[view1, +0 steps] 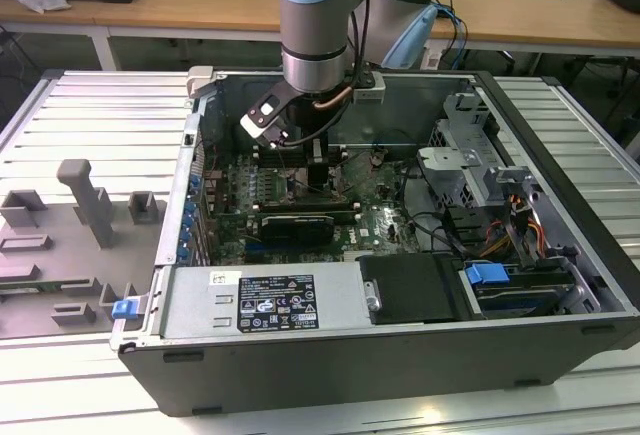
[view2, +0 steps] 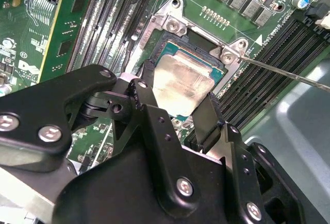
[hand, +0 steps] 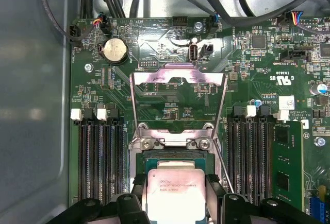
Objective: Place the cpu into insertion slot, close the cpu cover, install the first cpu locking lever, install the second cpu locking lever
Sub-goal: 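Place the cpu into insertion slot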
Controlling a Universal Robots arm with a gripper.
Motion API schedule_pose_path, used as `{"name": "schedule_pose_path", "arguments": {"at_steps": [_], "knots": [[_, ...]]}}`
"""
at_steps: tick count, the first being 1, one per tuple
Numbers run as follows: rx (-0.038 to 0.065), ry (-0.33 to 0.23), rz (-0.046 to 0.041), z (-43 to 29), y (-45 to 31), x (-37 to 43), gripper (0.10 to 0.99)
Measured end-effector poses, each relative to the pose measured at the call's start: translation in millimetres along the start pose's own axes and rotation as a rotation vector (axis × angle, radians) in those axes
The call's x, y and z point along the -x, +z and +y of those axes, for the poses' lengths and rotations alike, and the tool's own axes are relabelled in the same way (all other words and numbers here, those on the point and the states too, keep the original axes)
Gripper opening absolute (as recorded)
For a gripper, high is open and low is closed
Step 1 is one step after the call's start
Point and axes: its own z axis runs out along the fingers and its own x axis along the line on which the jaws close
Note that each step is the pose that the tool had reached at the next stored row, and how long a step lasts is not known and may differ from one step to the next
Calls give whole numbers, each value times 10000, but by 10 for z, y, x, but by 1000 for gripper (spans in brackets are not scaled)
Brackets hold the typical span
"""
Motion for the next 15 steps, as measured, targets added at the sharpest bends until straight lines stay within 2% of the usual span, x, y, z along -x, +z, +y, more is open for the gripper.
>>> {"name": "schedule_pose_path", "arguments": {"at_steps": [9,15], "knots": [[1,0,-4,0,3,0,541],[0,15,-80,-1,47,1,541]]}}
